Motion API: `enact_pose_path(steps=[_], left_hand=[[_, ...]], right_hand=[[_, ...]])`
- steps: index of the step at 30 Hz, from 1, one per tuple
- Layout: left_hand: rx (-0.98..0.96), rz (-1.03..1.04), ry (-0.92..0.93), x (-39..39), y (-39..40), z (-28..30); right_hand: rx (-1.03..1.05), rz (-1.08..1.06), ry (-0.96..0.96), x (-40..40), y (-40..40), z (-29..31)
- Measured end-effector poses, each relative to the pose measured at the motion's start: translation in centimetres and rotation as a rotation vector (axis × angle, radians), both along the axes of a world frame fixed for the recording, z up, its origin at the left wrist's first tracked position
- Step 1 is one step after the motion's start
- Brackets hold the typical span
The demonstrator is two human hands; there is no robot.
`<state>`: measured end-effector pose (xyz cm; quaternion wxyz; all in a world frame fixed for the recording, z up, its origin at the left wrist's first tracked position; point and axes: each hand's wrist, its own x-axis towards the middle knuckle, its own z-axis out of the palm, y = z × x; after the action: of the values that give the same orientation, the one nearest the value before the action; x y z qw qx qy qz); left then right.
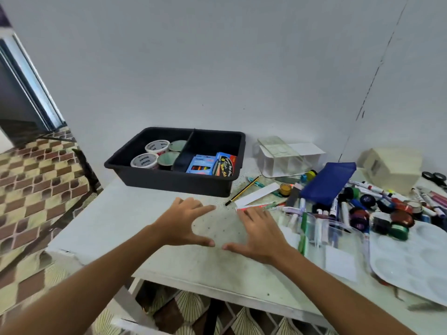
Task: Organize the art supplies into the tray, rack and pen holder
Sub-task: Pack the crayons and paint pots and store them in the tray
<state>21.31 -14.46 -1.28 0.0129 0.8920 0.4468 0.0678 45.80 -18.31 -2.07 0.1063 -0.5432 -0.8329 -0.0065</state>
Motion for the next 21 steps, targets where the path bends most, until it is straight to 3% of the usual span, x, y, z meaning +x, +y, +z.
enact_pose_path(steps=[8, 17, 21], left_hand=[[0.003, -0.017, -0.033, -2.8, -1.3, -4.3], [0.072, -0.098, -0.037, -2.6, -1.0, -4.2], [0.098, -0.273, -0.068, 0.1, -0.5, -2.3]], right_hand=[[-0.069, -0.005, -0.049, -2.9, -1.4, -3.2], [-0.117, 0.025, -0.105, -3.0, -1.4, -3.1], [-0.216, 0.073, 0.038, -1.7, -1.3, -1.1]])
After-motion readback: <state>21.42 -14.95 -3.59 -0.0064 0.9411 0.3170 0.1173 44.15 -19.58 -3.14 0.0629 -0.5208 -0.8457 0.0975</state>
